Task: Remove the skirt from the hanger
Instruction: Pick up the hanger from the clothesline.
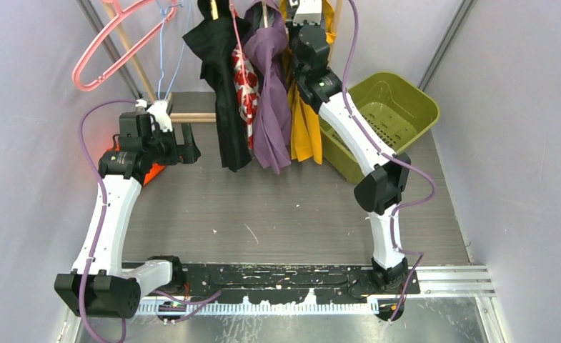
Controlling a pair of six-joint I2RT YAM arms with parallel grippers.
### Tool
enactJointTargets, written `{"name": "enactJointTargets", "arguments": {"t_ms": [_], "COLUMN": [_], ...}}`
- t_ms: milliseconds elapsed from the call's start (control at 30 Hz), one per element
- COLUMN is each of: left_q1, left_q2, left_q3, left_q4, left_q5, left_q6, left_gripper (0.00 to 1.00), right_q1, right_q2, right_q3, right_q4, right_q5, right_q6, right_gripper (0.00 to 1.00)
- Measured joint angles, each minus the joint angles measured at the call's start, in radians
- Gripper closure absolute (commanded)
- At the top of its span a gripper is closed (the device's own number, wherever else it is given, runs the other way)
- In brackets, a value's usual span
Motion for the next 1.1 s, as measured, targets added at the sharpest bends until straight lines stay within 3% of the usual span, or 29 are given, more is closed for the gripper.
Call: {"name": "enactJointTargets", "arguments": {"t_ms": [433,1100], "left_q1": [0.000,0.000], "left_q2": [0.002,0.019], "left_q3": [0.000,-0.006], "left_q4": [0.001,0.015], "left_q5": [-0.006,-0.006], "left_q6": [-0.003,-0.007], "left_gripper": [0.00,0.00], "right_q1": [0.019,0.054], "right_q2": [0.092,0.093], "right_q3": [0.035,-0.039], "right_q4": [0.208,0.403], "right_q5": [0.072,0.117], "right_q6": [-0.370,-0.629], "right_gripper": [0.99,0.99]}}
